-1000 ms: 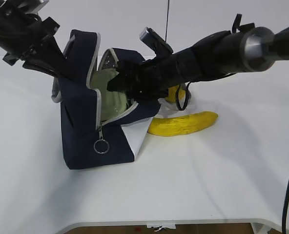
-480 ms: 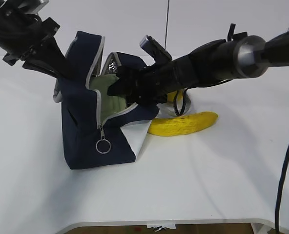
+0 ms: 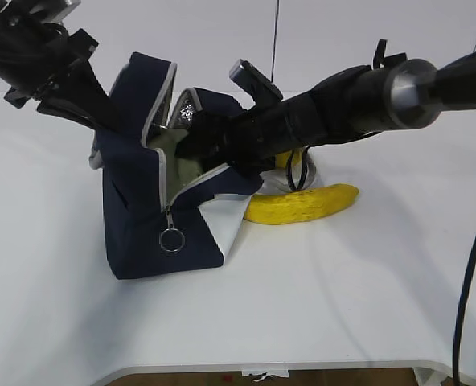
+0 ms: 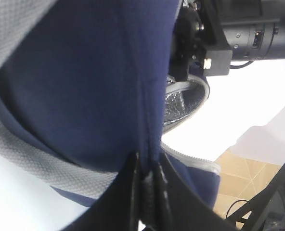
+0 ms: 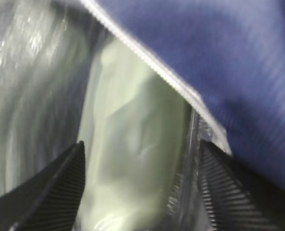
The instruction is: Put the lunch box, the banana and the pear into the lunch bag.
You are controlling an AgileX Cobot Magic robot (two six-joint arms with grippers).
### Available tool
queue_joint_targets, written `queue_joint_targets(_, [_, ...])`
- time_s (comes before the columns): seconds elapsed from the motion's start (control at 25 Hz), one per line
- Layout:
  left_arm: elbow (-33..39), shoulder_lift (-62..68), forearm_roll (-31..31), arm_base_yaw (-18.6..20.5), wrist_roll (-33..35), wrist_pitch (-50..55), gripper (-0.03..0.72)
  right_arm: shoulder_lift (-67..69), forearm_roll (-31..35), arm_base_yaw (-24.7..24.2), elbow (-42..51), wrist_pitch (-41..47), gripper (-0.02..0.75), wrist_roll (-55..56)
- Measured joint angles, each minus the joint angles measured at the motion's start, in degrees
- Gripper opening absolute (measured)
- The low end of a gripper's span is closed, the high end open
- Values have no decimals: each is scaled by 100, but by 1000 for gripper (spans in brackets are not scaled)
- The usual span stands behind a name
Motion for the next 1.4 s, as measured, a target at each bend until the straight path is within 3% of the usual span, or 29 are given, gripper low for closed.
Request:
queue_joint_targets(0.16, [0, 0, 36, 0, 0, 0, 15, 0, -301, -82, -35, 282, 557, -8])
queue_joint_targets(0.76, [0, 0, 219, 0, 0, 0, 15, -1389, -2344, -129, -35, 855, 580, 130])
queue_joint_targets(1.2, [0, 0, 277, 0, 0, 0, 15, -2066, -4751, -129, -35, 2078, 580, 850])
queue_joint_targets(1.4, [0, 0, 418, 0, 0, 0, 15, -2329, -5455, -132, -35, 2650, 580, 1058])
